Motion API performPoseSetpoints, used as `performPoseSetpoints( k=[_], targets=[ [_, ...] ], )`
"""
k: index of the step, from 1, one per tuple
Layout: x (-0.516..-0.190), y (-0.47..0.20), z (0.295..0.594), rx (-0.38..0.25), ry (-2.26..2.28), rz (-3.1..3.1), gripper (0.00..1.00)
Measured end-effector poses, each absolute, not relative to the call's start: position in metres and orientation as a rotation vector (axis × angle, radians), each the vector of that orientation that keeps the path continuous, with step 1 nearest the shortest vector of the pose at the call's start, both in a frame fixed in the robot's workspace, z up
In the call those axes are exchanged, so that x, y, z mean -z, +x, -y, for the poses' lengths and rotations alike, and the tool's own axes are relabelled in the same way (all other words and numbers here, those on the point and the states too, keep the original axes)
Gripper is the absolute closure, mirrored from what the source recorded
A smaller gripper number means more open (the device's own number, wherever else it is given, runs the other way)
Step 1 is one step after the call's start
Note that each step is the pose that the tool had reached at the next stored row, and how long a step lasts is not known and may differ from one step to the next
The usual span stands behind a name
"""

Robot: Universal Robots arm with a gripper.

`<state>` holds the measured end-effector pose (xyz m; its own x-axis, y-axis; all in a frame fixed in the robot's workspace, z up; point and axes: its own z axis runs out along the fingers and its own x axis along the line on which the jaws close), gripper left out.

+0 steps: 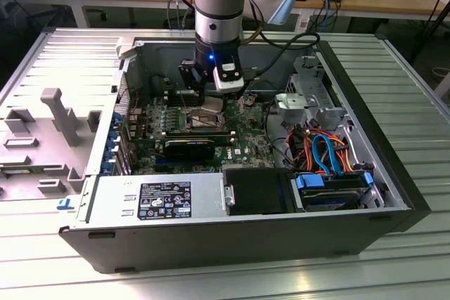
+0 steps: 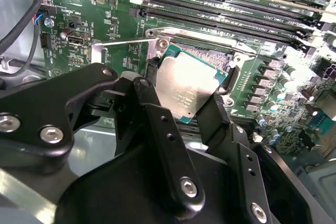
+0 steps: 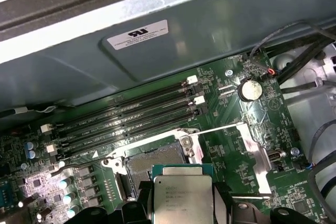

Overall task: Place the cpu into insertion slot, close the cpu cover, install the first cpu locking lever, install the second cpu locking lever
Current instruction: 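Place the cpu into insertion slot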

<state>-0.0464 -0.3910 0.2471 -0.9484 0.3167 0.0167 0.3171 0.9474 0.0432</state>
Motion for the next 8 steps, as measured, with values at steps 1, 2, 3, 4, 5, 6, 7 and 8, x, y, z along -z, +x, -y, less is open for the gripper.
performPoseSetpoints(
  k=[1, 2, 3, 4, 5, 6, 7, 8],
  targets=[
    [-0.2471, -0.0464, 0.3909, 0.071, -0.509, 3.09, 0.45],
    [-0.247, -0.0464, 0.3909, 0.071, -0.515, 3.089, 0.45],
    [-0.247, -0.0464, 0.3909, 0.071, -0.522, 3.088, 0.45],
    [-0.2469, -0.0464, 0.3909, 0.071, -0.529, 3.087, 0.45],
    [-0.2469, -0.0464, 0.3909, 0.071, -0.543, 3.084, 0.45],
    [-0.2468, -0.0464, 0.391, 0.071, -0.552, 3.083, 0.45],
    [-0.2468, -0.0463, 0.391, 0.072, -0.558, 3.082, 0.45],
    [-0.2467, -0.0464, 0.391, 0.071, -0.567, 3.08, 0.45]
  ],
)
